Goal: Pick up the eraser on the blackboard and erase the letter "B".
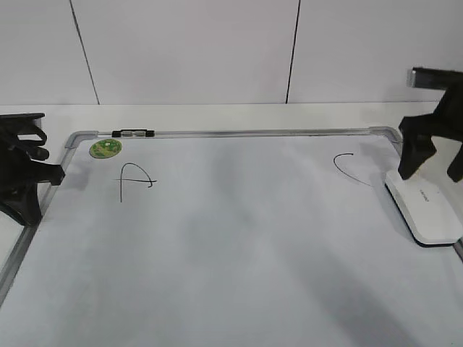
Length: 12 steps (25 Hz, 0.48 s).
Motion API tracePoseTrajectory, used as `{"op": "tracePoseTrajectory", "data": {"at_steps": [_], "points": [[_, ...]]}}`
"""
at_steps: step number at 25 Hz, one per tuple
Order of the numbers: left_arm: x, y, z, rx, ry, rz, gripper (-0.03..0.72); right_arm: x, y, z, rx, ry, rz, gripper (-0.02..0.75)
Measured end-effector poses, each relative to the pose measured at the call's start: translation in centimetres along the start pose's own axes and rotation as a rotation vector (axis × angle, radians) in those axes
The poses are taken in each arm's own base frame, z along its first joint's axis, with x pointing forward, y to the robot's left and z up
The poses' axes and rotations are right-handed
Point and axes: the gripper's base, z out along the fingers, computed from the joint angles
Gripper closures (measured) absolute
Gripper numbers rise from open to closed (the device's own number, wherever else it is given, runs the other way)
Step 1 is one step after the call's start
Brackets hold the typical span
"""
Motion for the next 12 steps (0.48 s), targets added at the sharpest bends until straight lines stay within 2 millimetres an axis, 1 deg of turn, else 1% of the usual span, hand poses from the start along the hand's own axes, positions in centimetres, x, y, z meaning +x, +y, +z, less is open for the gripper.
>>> {"op": "tracePoseTrajectory", "data": {"at_steps": [2,4,8,10,12], "points": [[0.0,0.0,0.0,0.0,0.0,0.0,0.659,-0.8,0.1,-1.3,0.003,-0.049,0.026,0.086],[0.0,0.0,0.0,0.0,0.002,0.0,0.659,-1.2,0.2,-2.4,0.004,-0.086,0.054,0.094],[0.0,0.0,0.0,0.0,0.002,0.0,0.645,-0.6,0.6,-5.1,-0.004,-0.152,0.071,0.125],[0.0,0.0,0.0,-0.002,0.0,0.01,0.613,-0.3,0.8,-6.1,-0.005,-0.175,0.069,0.138],[0.0,0.1,0.0,-0.007,0.0,0.014,0.549,0.2,1.0,-7.2,-0.004,-0.203,0.065,0.146]]}}
